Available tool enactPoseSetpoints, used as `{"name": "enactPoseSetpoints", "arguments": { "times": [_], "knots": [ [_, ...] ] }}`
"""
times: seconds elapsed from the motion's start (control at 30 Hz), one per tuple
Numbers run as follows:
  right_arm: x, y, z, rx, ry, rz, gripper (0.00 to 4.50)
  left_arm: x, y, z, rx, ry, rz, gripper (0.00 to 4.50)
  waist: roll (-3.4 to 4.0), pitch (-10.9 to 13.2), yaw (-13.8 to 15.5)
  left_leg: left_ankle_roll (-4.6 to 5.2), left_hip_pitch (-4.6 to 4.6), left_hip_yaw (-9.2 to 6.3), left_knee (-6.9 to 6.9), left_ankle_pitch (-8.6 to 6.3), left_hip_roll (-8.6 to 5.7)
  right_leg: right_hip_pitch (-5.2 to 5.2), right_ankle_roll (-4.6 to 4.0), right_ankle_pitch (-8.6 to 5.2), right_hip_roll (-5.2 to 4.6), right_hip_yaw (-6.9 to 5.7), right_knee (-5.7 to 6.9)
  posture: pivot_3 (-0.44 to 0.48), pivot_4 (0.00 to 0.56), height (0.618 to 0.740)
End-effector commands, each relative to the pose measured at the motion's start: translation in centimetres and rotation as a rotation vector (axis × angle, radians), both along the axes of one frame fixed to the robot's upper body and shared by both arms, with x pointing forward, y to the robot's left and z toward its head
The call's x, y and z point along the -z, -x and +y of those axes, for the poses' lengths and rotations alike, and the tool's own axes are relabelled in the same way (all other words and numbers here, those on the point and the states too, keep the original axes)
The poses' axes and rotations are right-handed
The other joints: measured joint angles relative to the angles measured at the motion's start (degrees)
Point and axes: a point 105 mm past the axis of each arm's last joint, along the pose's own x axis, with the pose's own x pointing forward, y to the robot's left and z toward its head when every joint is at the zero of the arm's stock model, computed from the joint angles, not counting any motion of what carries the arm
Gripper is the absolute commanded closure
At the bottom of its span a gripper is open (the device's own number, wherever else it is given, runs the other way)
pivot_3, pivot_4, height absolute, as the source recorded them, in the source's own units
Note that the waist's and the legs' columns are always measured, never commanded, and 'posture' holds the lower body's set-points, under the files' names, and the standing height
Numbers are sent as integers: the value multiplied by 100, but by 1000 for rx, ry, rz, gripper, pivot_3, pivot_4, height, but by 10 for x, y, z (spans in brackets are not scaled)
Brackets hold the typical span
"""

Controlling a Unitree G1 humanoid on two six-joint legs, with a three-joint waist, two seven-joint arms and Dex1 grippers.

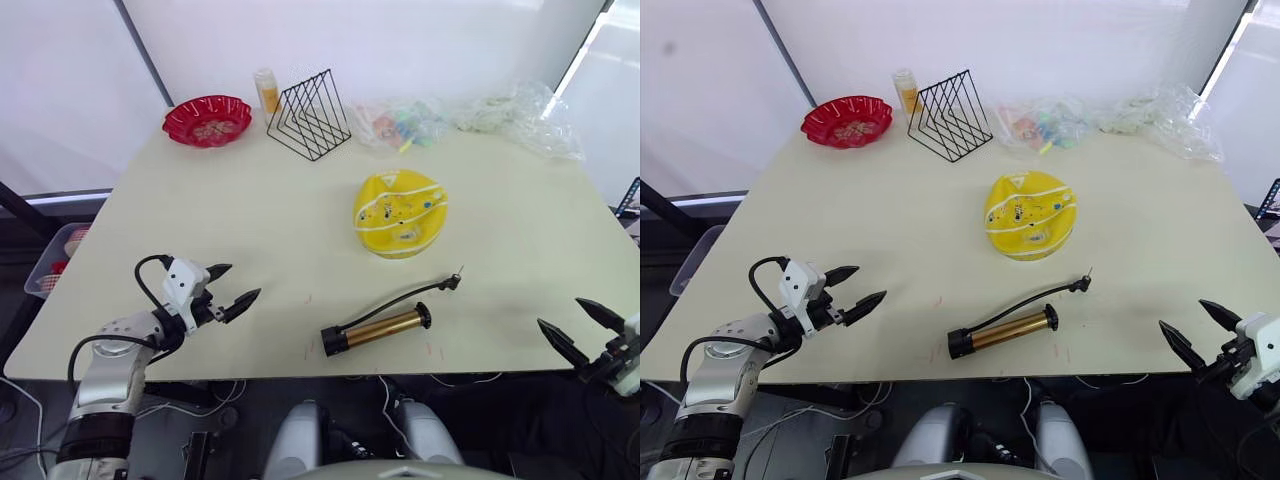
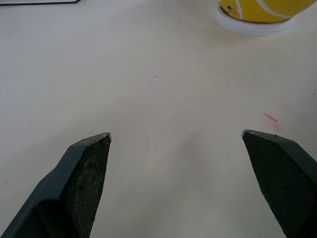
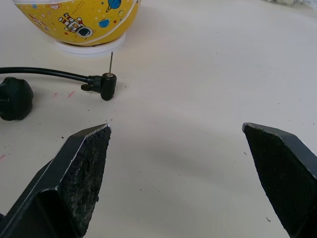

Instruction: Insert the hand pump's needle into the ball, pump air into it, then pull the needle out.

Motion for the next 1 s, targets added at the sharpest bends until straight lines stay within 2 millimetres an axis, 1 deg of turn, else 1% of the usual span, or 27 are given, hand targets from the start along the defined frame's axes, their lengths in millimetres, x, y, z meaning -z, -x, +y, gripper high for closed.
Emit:
{"name": "enactPoseSetpoints", "arguments": {
  "times": [0.03, 0.1, 0.2, 0.37, 0.5, 0.63, 0.73, 0.77, 0.83, 0.87, 1.0],
  "knots": [
    [-8, 3, -5, -58, 20, -10, 35, -7, -1, 5, 19, -21, -27, 0, 0, 0, 0, 0, 0, 0, 0, 0, 0, 0, 0, 0, 0, 0, 0, 0, 150, 740],
    [-5, 6, -2, -109, 28, 14, 35, -7, 1, 9, 25, -20, -21, 0, 0, 0, -2, 0, 1, 4, 0, 0, -1, 0, 1, 0, 0, 2, 0, 0, 150, 740],
    [-5, 6, 4, -134, 33, 12, 35, -7, 2, 12, 28, -18, -17, 0, 0, 0, 0, 0, 1, 5, -2, 0, -1, -3, -4, 2, 3, 4, 0, 0, 150, 740],
    [-10, 2, 10, -145, 32, -12, 35, -5, 3, 6, 56, -20, -17, 0, 0, 0, 0, 0, 1, 8, -1, 0, 1, -3, -3, 2, 3, 9, 1, 0, 150, 740],
    [-13, 7, 20, -204, 29, -17, 35, -11, 0, -16, 148, -21, -28, 0, -2, 1, 12, 0, 2, 10, -1, 0, 1, -4, -3, 3, 3, 10, 1, 0, 150, 740],
    [-18, 19, 34, -299, 15, -19, 35, -22, -5, -40, 253, -30, -46, 0, -2, 1, 49, 0, -1, 8, 1, 0, -1, -4, -3, 3, 3, 11, 1, 0, 150, 740],
    [-20, 20, 35, -306, 7, -19, 35, -24, -6, -44, 272, -37, -47, 0, -2, 1, 22, 0, 0, 11, 0, 0, 0, -4, -3, 3, 5, 13, 1, 0, 150, 740],
    [-23, 23, 41, -330, 4, -27, 35, -24, -6, -53, 324, -50, -37, 0, -2, 1, 3, 0, 0, 12, 0, 0, 0, -4, -3, 3, 5, 14, 1, 0, 150, 740],
    [-26, 26, 48, -359, 0, -36, 35, -24, -5, -65, 388, -67, -23, 0, -2, 1, 6, 0, 1, 12, 0, 0, -3, -4, 0, 1, 6, 15, 2, 0, 150, 740],
    [-28, 29, 53, -386, 10, -38, 35, -25, -6, -75, 439, -70, -19, 0, -2, 1, 10, 0, 1, 11, 0, 0, -4, -4, 2, 0, 8, 15, 2, 0, 150, 740],
    [-33, 36, 63, -429, 23, -46, 35, -29, -5, -106, 575, -83, -14, 0, -4, 2, 41, 0, -1, 10, 4, 0, -11, -3, 13, -5, 8, 15, 4, 0, 150, 740]
  ]
}}
